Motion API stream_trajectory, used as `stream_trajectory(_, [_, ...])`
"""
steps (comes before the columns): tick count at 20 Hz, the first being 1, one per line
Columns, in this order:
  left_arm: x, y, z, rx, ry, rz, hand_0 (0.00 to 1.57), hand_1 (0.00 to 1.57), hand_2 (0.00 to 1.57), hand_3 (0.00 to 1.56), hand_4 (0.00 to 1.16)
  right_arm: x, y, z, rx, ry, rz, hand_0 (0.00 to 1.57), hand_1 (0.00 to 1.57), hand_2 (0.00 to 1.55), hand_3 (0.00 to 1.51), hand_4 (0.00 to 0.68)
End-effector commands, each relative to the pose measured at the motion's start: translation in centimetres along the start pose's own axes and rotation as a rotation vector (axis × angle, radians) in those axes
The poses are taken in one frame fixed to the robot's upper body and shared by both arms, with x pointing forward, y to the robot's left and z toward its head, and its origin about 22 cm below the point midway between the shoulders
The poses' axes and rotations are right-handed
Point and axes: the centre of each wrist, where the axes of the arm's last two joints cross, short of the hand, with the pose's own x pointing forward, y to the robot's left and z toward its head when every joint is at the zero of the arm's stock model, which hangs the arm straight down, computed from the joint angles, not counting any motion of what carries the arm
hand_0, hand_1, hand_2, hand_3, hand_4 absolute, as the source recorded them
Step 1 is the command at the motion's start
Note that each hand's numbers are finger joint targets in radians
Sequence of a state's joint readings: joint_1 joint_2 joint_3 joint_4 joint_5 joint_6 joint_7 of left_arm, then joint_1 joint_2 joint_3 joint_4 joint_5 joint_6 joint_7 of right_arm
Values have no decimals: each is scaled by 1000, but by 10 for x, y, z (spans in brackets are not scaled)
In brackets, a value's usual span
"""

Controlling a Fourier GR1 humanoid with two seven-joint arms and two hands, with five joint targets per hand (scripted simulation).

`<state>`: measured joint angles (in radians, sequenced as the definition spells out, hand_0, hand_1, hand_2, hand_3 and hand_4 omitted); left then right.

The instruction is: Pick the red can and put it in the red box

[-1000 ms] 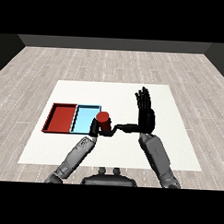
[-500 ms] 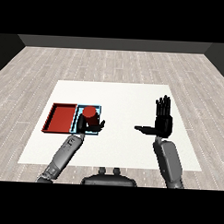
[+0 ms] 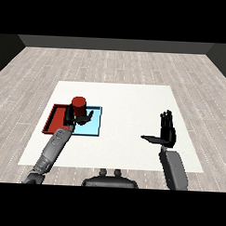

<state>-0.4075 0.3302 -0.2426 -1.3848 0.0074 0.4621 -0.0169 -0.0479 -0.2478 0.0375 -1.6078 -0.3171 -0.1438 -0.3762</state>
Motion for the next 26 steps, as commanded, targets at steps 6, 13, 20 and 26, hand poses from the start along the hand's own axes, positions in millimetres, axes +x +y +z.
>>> stream_trajectory(6, [-50,60,-45,95,194,-234,1544,1544,1523,1445,1079,-34,12,15,-12,69,17,0,0,0,0,0])
stream_trajectory(13, [-130,109,-13,169,425,-274,1571,1571,1569,1490,1088,-36,8,3,1,16,22,0,0,0,0,0])
stream_trajectory(20, [-154,110,-9,198,648,-455,1005,1005,1064,1208,939,-28,-1,20,-7,-49,62,0,0,0,0,0])
stream_trajectory(26, [-167,112,6,192,790,-457,798,798,749,0,709,-19,-1,9,10,-87,73,0,0,0,0,0])
